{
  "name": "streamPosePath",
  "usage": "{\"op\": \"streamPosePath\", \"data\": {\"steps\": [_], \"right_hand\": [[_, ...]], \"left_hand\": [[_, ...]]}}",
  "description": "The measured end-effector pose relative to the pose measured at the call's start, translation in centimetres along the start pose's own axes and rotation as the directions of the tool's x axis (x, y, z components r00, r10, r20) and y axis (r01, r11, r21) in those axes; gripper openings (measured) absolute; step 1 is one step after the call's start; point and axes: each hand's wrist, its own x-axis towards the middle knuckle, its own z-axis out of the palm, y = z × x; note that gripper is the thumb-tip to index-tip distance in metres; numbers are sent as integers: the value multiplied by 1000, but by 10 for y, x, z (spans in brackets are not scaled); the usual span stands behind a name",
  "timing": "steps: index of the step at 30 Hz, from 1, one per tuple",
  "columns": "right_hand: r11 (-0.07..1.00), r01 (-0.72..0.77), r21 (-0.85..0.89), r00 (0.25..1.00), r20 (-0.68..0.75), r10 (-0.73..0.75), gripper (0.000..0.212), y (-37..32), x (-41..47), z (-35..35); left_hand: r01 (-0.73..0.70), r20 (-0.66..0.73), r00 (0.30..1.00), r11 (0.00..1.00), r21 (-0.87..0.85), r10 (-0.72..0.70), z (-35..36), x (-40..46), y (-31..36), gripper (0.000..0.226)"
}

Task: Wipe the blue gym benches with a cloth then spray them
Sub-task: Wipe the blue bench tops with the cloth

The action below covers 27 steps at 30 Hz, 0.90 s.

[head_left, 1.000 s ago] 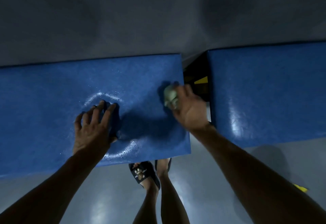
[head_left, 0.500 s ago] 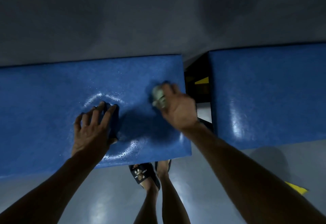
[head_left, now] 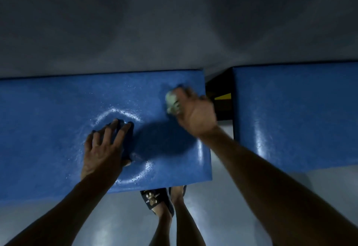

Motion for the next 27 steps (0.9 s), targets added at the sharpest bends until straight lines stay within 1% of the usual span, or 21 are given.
{"op": "streamPosePath", "data": {"steps": [1, 2, 3, 4, 5, 6, 8, 9, 11, 13, 14, 15, 16, 18, 19, 21, 22, 24, 25, 26, 27], "right_hand": [[989, -145, 2, 989, -26, 145, 48, 22, 5, -4], [952, -301, 50, 952, -43, 304, 51, 42, 8, -8], [890, -438, 129, 893, -49, 447, 52, 55, 9, -12], [821, -534, 201, 832, -47, 552, 51, 59, 9, -13], [778, -580, 243, 792, -56, 608, 50, 54, 9, -10], [762, -588, 271, 775, -79, 627, 50, 43, 8, -6], [797, -495, 347, 818, -122, 561, 47, 5, 10, 3], [834, -417, 361, 869, -111, 482, 44, -18, 12, 7], [950, -193, 245, 975, -61, 214, 37, -62, 15, 14], [992, 21, 122, 999, -38, -17, 34, -80, 22, 18], [995, 52, 86, 998, -33, -49, 36, -72, 26, 15], [998, 25, 64, 999, -31, -23, 39, -57, 31, 11], [997, -44, 56, 999, -22, 45, 42, -36, 34, 5], [956, -270, 111, 962, -18, 274, 48, 13, 36, -4], [903, -392, 174, 914, -35, 404, 48, 36, 37, -7], [742, -586, 327, 772, -53, 633, 46, 59, 40, -11], [673, -632, 385, 716, -44, 697, 44, 60, 41, -8], [594, -650, 475, 663, -28, 748, 40, 43, 47, -2], [594, -640, 487, 662, -42, 748, 38, 28, 51, 0], [628, -620, 471, 682, -73, 728, 35, 11, 54, 2], [686, -578, 442, 722, -115, 682, 34, -6, 57, 4]], "left_hand": [[0, -3, 1000, 1000, -7, 0, 0, 0, 0, 123], [-1, -7, 1000, 1000, -15, 1, 0, 1, -1, 124], [-3, -8, 1000, 1000, -20, 2, 0, 1, -1, 124], [-4, -7, 1000, 1000, -22, 3, -1, 1, -1, 125], [-5, -7, 1000, 1000, -26, 4, -1, 1, -1, 125], [-4, -9, 1000, 1000, -29, 3, -1, 1, 0, 125], [7, -10, 1000, 1000, -27, -7, 0, 0, 1, 125], [11, -9, 1000, 1000, -27, -11, 0, -1, 2, 125], [14, -13, 1000, 999, -31, -15, 0, 0, 2, 126], [17, -22, 1000, 999, -30, -18, 0, 1, 2, 126], [15, -23, 1000, 999, -30, -16, 1, 0, 2, 126], [12, -23, 1000, 999, -32, -13, 1, 0, 2, 126], [10, -26, 1000, 999, -35, -11, 1, 0, 1, 125], [11, -31, 999, 999, -42, -12, 1, 0, 1, 124], [14, -28, 999, 999, -44, -15, 1, 0, 1, 124], [22, -24, 999, 998, -55, -23, 1, -1, 1, 124], [25, -18, 1000, 998, -62, -26, 1, -1, 1, 124], [28, -1, 1000, 998, -60, -28, 1, -1, 1, 123], [27, -3, 1000, 998, -56, -27, 1, -1, 1, 123], [26, -4, 1000, 998, -50, -26, 2, -1, 1, 122], [24, -1, 1000, 999, -43, -24, 2, -1, 1, 122]]}}
